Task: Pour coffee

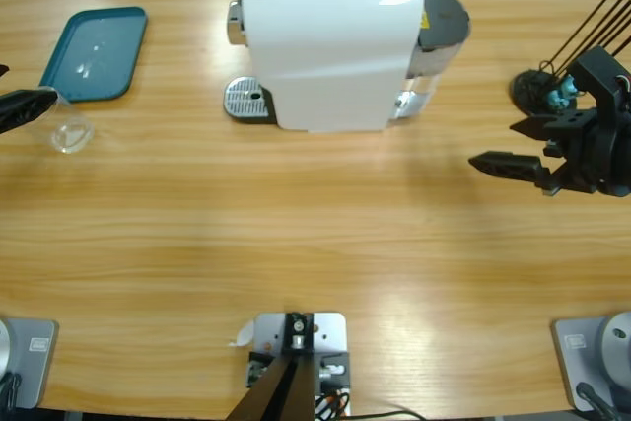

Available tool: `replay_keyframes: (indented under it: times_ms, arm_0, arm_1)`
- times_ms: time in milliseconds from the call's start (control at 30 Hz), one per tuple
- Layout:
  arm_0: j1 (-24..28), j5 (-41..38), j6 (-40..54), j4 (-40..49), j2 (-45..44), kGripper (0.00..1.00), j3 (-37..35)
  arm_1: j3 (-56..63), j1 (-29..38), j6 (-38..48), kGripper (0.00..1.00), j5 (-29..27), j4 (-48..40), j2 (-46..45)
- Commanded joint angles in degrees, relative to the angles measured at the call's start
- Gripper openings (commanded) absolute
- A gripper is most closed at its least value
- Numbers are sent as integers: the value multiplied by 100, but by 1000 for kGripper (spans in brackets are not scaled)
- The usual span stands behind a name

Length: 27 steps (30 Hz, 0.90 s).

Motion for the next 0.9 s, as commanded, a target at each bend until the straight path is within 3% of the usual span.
replay_keyframes:
  times_ms: [33, 333, 533, 700, 800, 900]
  arm_0:
    - [17, -95, -64, 20, 87, 849, 207]
    - [13, -64, -114, 173, 20, 853, 57]
    - [9, -327, -562, 1088, 389, 860, -2249]
    - [189, -1352, -1513, 1679, 1277, 853, -3464]
    - [853, -2808, -2355, 1677, 1769, 858, -3513]
    - [1062, -3331, -2877, 1025, 2122, 858, -3379]
  arm_1:
    - [35, 53, 59, 735, -64, 38, 139]
    - [40, 53, 59, 735, -64, 39, 95]
    - [35, 53, 59, 736, -55, 39, 110]
    - [35, 53, 57, 734, -55, 57, 87]
    - [35, 53, 57, 734, -55, 69, 60]
    - [35, 53, 57, 738, -55, 75, 52]
